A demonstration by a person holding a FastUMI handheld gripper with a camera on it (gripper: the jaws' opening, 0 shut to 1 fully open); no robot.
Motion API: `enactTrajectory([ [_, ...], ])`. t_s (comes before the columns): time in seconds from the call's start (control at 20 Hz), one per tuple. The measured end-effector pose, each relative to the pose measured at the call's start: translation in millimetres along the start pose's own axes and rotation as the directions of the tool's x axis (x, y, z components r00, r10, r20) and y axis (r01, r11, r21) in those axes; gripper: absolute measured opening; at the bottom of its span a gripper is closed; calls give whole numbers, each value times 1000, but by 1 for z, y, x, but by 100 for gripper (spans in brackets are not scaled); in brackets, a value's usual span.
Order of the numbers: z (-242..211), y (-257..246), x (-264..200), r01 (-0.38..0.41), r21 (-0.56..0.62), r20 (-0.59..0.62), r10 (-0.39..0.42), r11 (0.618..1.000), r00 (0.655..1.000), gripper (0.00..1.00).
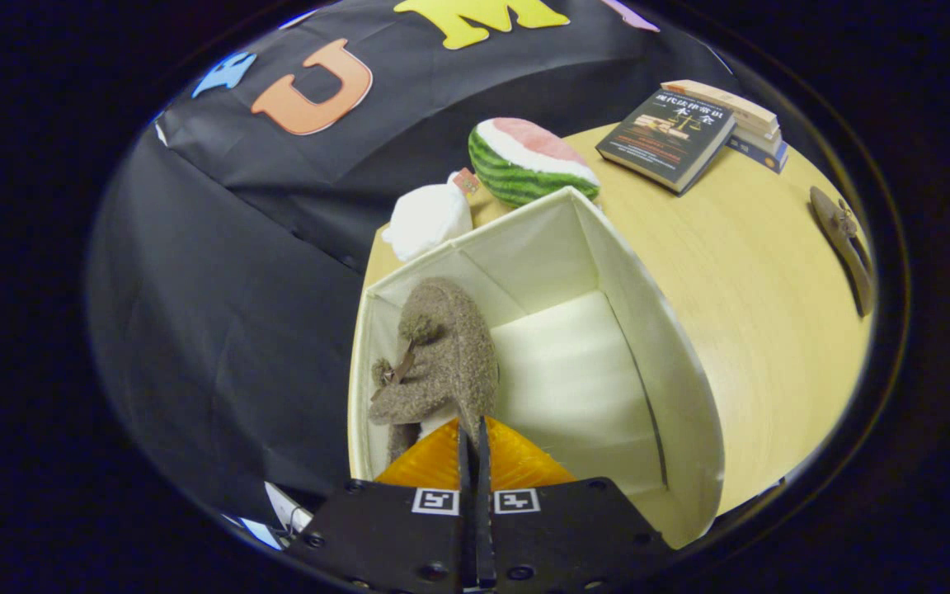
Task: Open the storage box then place both shoes into the box .Put the left shoe in first, then the right shoe, with the right side of both shoes facing outward in a uniform manner.
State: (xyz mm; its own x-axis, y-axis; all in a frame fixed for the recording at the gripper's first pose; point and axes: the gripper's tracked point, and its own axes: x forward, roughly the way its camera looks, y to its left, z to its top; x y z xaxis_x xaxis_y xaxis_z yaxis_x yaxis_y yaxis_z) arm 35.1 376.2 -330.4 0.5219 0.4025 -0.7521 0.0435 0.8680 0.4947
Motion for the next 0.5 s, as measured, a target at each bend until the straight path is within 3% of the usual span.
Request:
enactTrajectory([
  [0.05,-4,3,6,-9,-1,-3,9,1000,1000,1],
  [0.15,1,8,9,-27,-21,-1,27,999,1000,10],
  [0.2,2,13,9,-39,-41,6,39,998,999,7],
  [0.3,6,14,5,-44,-77,16,45,996,999,21],
  [0.35,9,17,5,-55,-88,23,57,995,998,20],
  [0.5,19,15,-12,-52,-147,59,62,988,996,53],
])
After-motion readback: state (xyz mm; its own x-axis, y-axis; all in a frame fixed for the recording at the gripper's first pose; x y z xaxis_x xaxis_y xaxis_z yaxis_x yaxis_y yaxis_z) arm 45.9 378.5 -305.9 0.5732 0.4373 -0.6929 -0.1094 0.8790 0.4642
